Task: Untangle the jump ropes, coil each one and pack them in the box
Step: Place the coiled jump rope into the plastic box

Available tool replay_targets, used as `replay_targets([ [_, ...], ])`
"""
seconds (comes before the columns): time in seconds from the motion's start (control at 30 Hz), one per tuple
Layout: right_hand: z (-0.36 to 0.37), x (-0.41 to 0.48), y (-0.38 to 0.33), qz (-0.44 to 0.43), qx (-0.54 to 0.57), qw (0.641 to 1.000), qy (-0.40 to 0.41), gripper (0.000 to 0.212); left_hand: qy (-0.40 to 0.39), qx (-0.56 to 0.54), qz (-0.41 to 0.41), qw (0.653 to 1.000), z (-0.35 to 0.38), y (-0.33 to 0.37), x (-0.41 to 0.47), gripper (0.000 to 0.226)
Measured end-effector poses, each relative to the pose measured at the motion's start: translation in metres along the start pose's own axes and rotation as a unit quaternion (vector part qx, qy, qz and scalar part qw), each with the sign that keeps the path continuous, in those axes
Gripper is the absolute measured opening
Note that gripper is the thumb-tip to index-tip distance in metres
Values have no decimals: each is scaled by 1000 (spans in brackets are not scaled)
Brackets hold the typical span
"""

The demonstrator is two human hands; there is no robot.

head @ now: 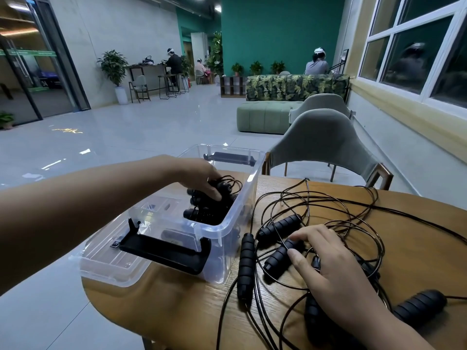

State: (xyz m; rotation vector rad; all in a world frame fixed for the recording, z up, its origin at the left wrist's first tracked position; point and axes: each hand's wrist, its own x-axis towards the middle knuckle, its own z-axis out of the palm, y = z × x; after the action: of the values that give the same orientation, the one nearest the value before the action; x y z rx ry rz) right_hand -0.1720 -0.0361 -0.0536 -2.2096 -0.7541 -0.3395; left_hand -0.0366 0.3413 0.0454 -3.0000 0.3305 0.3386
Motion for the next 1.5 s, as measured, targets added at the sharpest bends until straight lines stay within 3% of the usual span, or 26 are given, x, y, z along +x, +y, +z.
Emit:
replay_targets([
  [0.1,0,0,0,-2,0,1000,0,13,-5,-3,-1,1000,3,13,6,30],
  [0.27,-3,0,-1,-1,1,1000,-4,15,5,-96,-28,995,5,13,2,57],
  [0.43,-4,1,0,1,-4,1000,-8,15,-2,-109,-20,994,4,10,-1,31],
  [0.6,-1,0,3,2,-2,1000,-14,15,-9,-87,-33,996,11,18,6,40],
  [0.8,3,1,4,-3,-2,1000,-22,14,-96,-155,-61,981,1,18,9,36],
  [0.93,3,-1,4,-1,-4,1000,-21,14,-54,-125,-87,987,12,25,14,46],
  [1.1,1,0,2,-2,2,1000,-15,12,-37,-59,-56,996,11,39,15,35],
  [1.3,-8,-2,1,1,-2,1000,-17,10,-19,-161,-29,986,8,27,-6,32],
  [1.5,-12,0,3,6,1,1000,-19,10,34,-92,-23,995,-8,27,-21,41],
])
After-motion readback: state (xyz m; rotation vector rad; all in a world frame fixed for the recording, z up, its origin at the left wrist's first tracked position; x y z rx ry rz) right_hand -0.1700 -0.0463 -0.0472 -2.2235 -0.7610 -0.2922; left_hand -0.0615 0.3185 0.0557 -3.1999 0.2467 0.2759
